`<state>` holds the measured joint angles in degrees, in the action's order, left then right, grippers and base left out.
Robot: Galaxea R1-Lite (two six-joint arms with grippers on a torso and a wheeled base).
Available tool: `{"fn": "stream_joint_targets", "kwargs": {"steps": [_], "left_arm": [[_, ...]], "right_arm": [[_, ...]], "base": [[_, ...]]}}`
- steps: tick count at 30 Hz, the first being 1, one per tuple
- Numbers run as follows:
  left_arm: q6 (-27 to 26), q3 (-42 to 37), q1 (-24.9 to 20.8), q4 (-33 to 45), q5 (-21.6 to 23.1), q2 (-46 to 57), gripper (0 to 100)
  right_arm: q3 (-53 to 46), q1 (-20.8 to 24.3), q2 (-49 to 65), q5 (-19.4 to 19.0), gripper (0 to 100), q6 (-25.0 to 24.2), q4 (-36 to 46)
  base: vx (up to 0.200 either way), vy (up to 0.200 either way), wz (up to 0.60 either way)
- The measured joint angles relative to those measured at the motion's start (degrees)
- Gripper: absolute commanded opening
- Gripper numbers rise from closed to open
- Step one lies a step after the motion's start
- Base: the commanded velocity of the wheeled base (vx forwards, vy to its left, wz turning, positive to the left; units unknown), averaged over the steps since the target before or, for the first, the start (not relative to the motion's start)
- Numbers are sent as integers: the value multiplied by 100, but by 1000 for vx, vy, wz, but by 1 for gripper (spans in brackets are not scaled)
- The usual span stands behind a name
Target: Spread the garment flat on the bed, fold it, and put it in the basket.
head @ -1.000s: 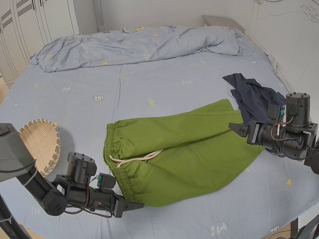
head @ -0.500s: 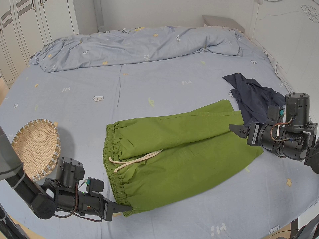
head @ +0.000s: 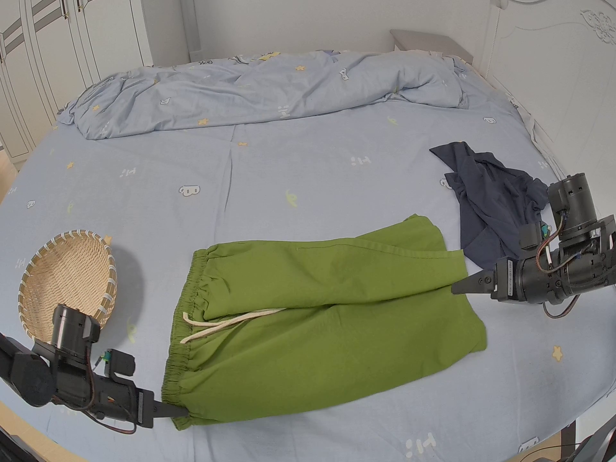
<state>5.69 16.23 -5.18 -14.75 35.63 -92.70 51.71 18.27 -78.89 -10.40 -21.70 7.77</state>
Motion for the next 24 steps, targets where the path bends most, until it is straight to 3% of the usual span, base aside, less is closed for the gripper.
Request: {"fn": "stream_joint_targets", "kwargs": {"steps": [4, 8, 13, 21, 24], "left_arm": [[-658, 6, 796, 290, 143, 48, 0], [-853, 41, 1187, 383, 218, -35, 0], [-878, 150, 1325, 405, 252, -116, 0], [-884, 304, 1342, 406, 260, -215, 0], [-884, 325, 1345, 406, 257, -229, 0]], "right_arm": [[149, -467, -138, -407, 100, -9, 301], [162, -800, -396, -611, 100, 28, 455], [143, -1053, -717, -1163, 100, 150, 640], [38, -1304, -1122, -2551, 100, 578, 778], [-48, -1197, -1187, -2745, 100, 651, 786]], "base": [[0, 0, 0], [0, 0, 0], [0, 0, 0], [0, 0, 0], [0, 0, 0]]}}
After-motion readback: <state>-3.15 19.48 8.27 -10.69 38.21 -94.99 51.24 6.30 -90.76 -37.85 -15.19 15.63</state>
